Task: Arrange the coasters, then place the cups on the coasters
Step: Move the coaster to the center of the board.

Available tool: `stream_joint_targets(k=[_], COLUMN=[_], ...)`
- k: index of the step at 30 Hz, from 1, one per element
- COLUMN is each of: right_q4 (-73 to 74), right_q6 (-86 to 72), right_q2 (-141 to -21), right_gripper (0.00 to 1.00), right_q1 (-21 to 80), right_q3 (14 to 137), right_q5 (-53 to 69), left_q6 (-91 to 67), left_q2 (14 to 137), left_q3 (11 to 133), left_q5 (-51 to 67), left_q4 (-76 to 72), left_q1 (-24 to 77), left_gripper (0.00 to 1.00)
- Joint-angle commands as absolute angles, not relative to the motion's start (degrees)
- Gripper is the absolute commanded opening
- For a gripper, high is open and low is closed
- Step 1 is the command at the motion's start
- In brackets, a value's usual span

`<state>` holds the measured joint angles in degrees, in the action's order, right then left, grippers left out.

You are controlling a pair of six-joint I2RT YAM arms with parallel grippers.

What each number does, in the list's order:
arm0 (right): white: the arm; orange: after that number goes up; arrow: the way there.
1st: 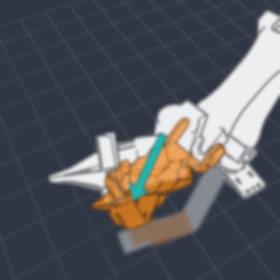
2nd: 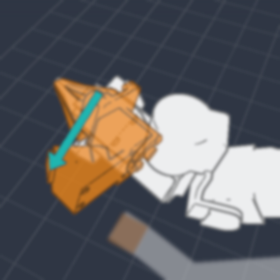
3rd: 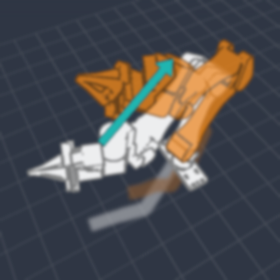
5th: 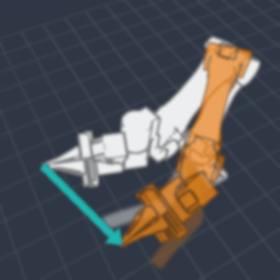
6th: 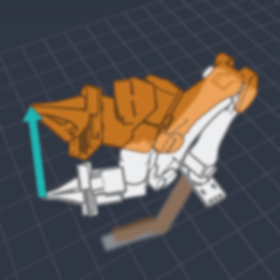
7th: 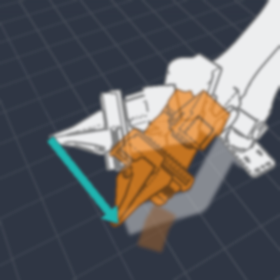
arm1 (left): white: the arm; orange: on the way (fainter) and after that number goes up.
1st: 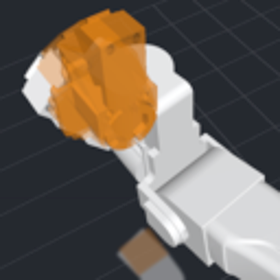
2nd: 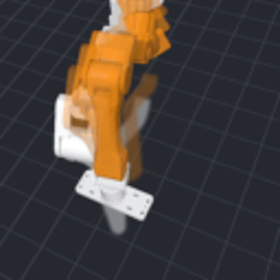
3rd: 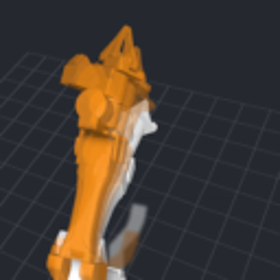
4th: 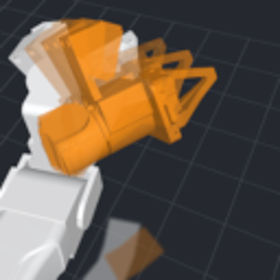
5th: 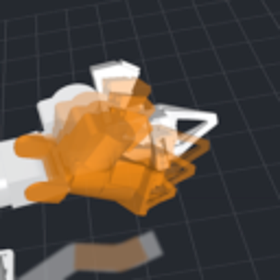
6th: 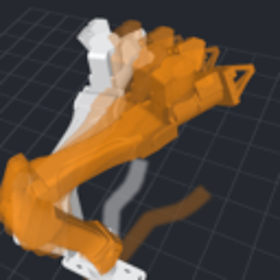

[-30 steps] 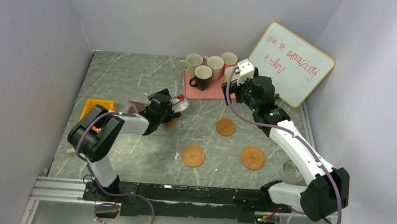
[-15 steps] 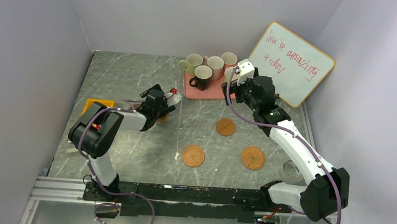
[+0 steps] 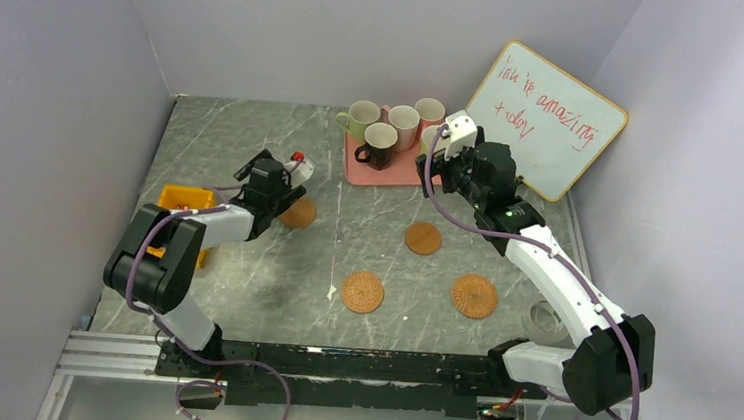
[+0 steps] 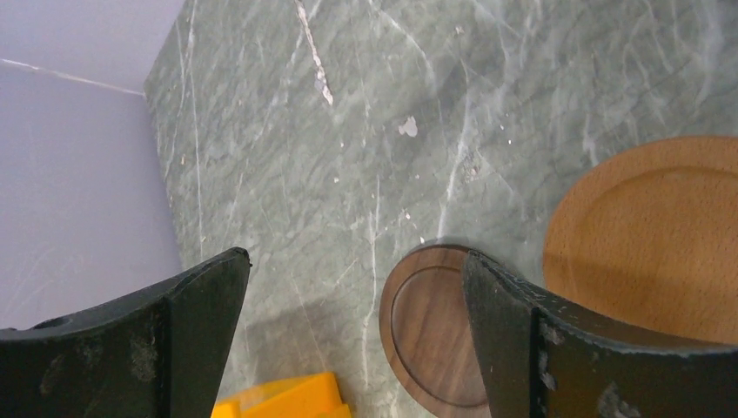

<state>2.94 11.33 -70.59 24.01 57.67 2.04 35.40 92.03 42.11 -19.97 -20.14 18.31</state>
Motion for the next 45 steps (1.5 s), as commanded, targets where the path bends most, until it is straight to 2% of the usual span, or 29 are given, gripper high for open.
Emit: stream_joint_targets(k=[1,8,16,22,31,45], right_q4=[0.22,0.18,0.18,0.19,0.18,0.22], right_q6=[11.16,11.24,11.25,11.16,11.16,10.99], right_q2=[-69.86,-69.96,-69.87,-69.53,-69.61,-69.59], right_gripper=[1.00,0.99,0.99,0.99,0.99,0.99], right_q1=[23.52,23.35,23.34,23.28,23.13,22.94], right_q3=[57.74,57.81,57.83,57.83,57.83,57.90], right_q5=[2.90,2.99,3.15,3.25,3.25,3.51], left_q6=[36.43,35.47,32.96,32.43,32.34,32.45], left_q2=[93.25,96.39,89.58,84.89,91.25,93.81], left_q3=[41.27,41.58,39.40,37.75,39.43,39.92], left_q5=[-24.03,-24.37,-21.42,-14.12,-12.87,-13.85], left_q4=[-19.90,-19.87,-21.05,-18.10,-17.23,-17.44], left_q1=[18.30,17.14,17.05,17.05,17.23,17.40], left_gripper=[0.96,0.96,0.96,0.96,0.96,0.96])
